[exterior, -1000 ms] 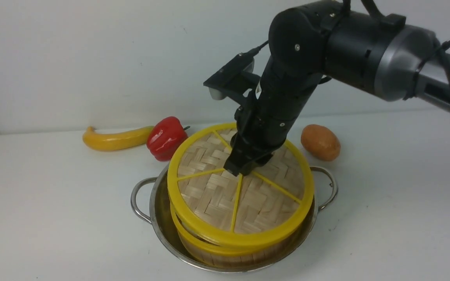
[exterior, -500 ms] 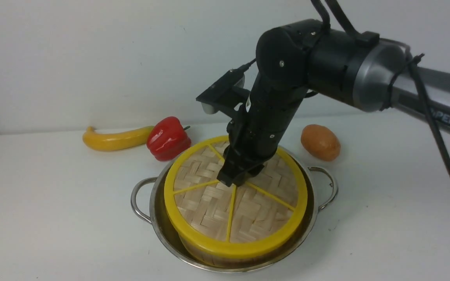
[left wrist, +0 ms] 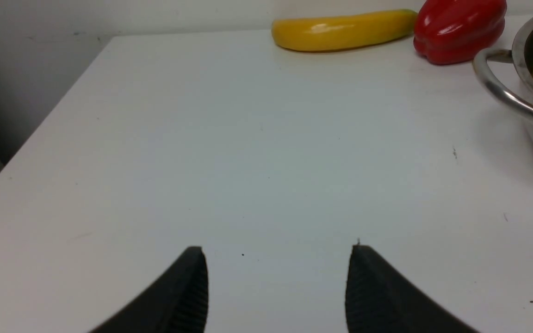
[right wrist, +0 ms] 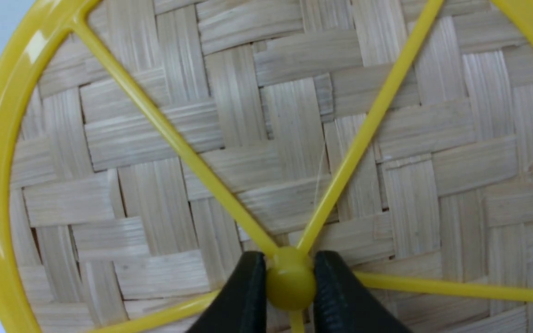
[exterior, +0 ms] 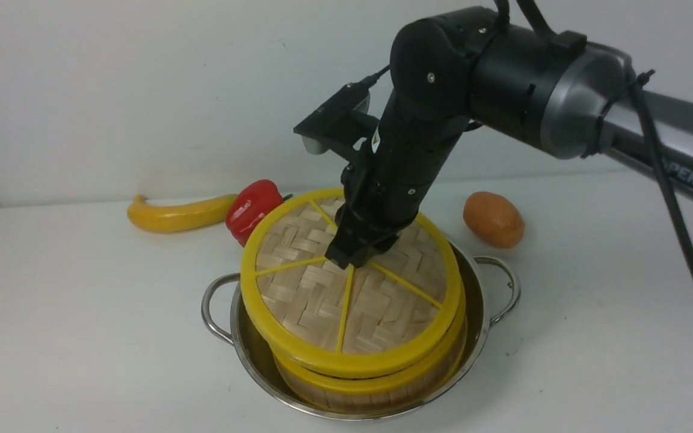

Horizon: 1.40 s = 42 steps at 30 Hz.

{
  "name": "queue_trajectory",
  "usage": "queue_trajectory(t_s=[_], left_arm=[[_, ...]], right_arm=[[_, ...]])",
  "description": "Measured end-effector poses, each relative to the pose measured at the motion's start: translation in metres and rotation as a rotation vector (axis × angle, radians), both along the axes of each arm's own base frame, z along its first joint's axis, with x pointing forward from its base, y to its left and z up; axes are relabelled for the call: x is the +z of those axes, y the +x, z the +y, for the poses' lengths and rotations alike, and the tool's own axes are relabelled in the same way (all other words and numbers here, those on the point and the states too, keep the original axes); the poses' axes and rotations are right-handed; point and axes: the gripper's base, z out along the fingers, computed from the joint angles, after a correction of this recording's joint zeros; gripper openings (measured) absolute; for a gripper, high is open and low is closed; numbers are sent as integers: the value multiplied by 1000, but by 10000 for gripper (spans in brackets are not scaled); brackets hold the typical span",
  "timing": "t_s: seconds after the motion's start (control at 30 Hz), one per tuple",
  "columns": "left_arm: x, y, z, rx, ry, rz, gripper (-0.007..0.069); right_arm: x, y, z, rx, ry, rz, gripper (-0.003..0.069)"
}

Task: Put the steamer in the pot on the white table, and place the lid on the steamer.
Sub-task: 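Place the bamboo steamer lid onto the steamer basket in the pot with the right gripper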

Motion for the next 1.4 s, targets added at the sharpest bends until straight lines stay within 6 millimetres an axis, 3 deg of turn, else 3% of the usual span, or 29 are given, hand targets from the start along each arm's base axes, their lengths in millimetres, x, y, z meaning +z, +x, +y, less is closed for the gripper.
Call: queue_trajectory(t_s=[0.5,0.73,0.93,1.4], left_arm=[[0,0,0,0,0,0,379],[0,0,0,0,0,0,379],[0,0,0,0,0,0,379],[0,0,0,0,0,0,379]], right_arm=[[8,1,-1,-55,13,-13,112],[28,-11,-6,-56,38,-34,112],[30,-23,-16,-48,14,-17,112],[3,-16,-8,-16,-17,32,112]])
